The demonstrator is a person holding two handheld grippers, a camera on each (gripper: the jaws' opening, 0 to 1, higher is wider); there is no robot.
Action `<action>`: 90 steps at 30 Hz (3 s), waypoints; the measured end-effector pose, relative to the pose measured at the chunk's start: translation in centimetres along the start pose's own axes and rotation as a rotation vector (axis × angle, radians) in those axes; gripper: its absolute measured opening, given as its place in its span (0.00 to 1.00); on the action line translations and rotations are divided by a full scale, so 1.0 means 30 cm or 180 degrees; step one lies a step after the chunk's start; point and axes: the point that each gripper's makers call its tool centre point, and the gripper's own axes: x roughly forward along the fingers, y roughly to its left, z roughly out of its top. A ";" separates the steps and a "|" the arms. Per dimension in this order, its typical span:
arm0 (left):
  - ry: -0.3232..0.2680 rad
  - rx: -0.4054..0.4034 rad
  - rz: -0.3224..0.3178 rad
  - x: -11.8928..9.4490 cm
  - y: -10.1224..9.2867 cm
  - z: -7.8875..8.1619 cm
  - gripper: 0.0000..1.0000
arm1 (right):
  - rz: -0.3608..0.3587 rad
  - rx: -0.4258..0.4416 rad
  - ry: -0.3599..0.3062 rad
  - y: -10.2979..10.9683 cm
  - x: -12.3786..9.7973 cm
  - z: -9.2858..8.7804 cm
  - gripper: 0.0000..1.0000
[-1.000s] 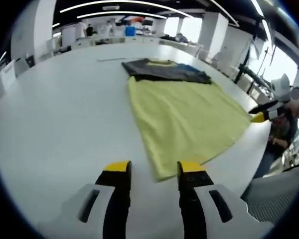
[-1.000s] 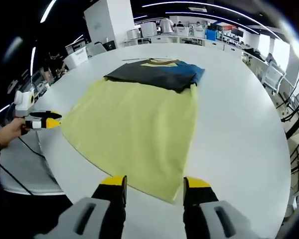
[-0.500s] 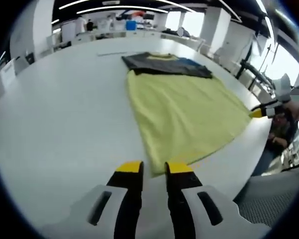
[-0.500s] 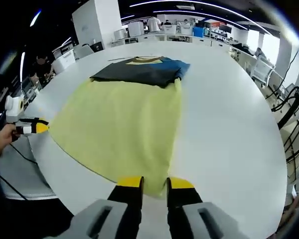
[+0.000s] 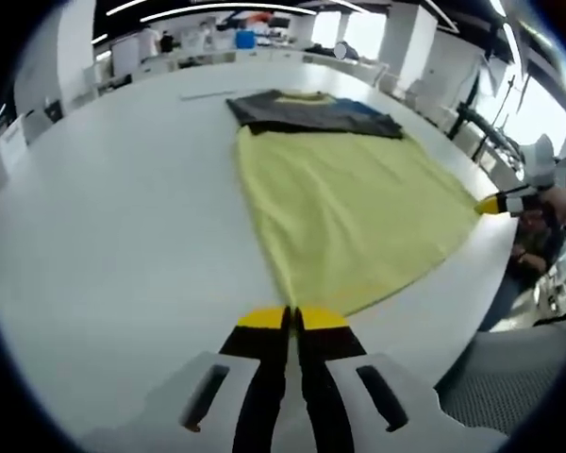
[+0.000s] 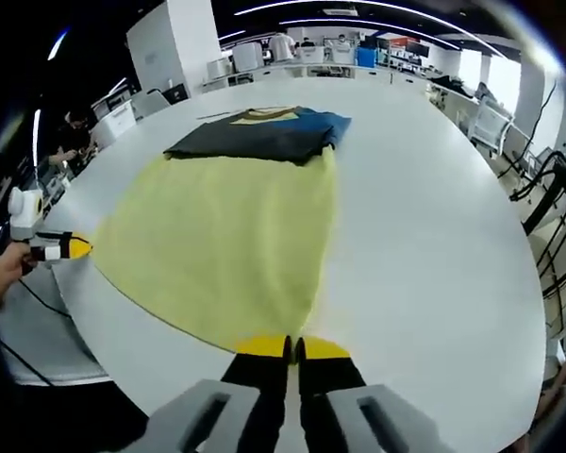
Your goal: Fold the garment on the visible template until the final outline fits inside the template.
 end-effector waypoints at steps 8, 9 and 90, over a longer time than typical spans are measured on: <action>0.0089 0.0172 -0.0068 -0.033 -0.018 -0.015 0.00 | 0.0013 -0.0096 0.0029 0.001 -0.014 -0.013 0.00; 0.0095 0.0167 -0.0081 -0.035 -0.014 -0.015 0.00 | 0.0010 -0.0103 0.0032 0.000 -0.014 -0.014 0.00; 0.0198 0.0216 -0.0192 -0.320 -0.072 0.071 0.00 | 0.0042 -0.0496 -0.0182 0.083 -0.301 0.063 0.00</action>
